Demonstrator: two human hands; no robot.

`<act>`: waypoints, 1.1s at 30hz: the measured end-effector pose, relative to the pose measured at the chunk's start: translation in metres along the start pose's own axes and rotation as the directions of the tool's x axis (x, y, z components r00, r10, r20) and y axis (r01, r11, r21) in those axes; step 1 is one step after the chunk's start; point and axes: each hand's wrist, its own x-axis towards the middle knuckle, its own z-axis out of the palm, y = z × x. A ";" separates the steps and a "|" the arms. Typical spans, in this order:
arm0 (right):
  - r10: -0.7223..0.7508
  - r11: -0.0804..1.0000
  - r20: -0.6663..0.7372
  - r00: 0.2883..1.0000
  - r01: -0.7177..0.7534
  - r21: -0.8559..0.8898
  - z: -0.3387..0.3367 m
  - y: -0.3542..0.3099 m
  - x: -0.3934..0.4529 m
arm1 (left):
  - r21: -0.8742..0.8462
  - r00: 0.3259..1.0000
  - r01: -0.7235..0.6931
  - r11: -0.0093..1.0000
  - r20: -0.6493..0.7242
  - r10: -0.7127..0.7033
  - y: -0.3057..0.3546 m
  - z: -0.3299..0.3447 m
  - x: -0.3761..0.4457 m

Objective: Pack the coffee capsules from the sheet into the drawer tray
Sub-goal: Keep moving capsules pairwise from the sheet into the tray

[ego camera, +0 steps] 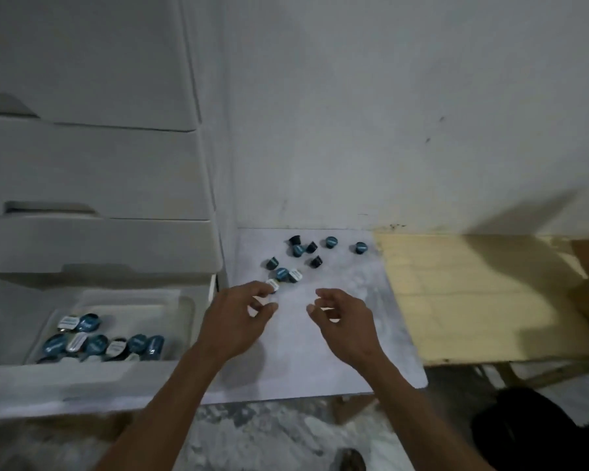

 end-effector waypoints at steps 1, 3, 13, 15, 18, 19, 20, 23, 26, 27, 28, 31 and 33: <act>0.004 1.000 -0.036 0.999 -0.003 0.005 -0.018 0.008 0.010 | -0.007 1.000 -0.030 1.000 0.003 0.030 0.014 0.015 0.015; 0.009 1.000 -0.103 0.995 -0.008 0.013 -0.056 0.029 0.035 | -0.008 0.998 -0.060 0.998 -0.001 0.059 0.041 0.050 0.048; 0.035 0.999 -0.127 0.991 -0.034 0.010 -0.168 0.123 0.195 | -0.022 0.973 0.189 0.982 -0.132 -0.190 0.091 0.211 0.188; 0.046 0.999 -0.092 0.995 -0.047 -0.008 -0.167 0.141 0.220 | -0.017 0.955 0.257 0.966 -0.152 -0.256 0.082 0.235 0.201; 0.048 0.998 -0.059 0.997 -0.050 -0.030 -0.149 0.167 0.245 | -0.008 0.936 0.313 0.950 -0.169 -0.310 0.064 0.265 0.213; 0.046 0.998 -0.051 0.998 -0.048 -0.038 -0.139 0.181 0.254 | -0.009 0.929 0.326 0.945 -0.180 -0.322 0.054 0.278 0.219; 0.042 0.998 -0.045 0.998 -0.044 -0.052 -0.129 0.192 0.262 | -0.021 0.924 0.337 0.941 -0.188 -0.335 0.045 0.291 0.226; 0.020 0.993 -0.035 0.999 -0.024 -0.116 -0.099 0.222 0.281 | -0.052 0.898 0.391 0.919 -0.197 -0.394 0.023 0.322 0.242; -0.039 0.982 -0.062 0.997 0.027 -0.189 -0.073 0.248 0.296 | -0.055 0.892 0.390 0.919 -0.223 -0.392 0.004 0.351 0.251; -0.064 0.975 -0.072 0.995 0.047 -0.219 -0.068 0.258 0.301 | -0.057 0.888 0.392 0.918 -0.236 -0.394 -0.001 0.357 0.254; -0.076 0.969 -0.072 0.994 0.057 -0.241 -0.061 0.267 0.304 | -0.066 0.881 0.398 0.915 -0.252 -0.402 -0.006 0.363 0.256; -0.051 0.973 -0.128 0.990 0.020 -0.231 -0.040 0.281 0.308 | -0.082 0.860 0.409 0.909 -0.298 -0.414 -0.018 0.373 0.263; -0.084 0.950 -0.267 0.960 -0.004 -0.311 -0.025 0.281 0.308 | -0.083 0.860 0.393 0.916 -0.320 -0.398 -0.022 0.376 0.269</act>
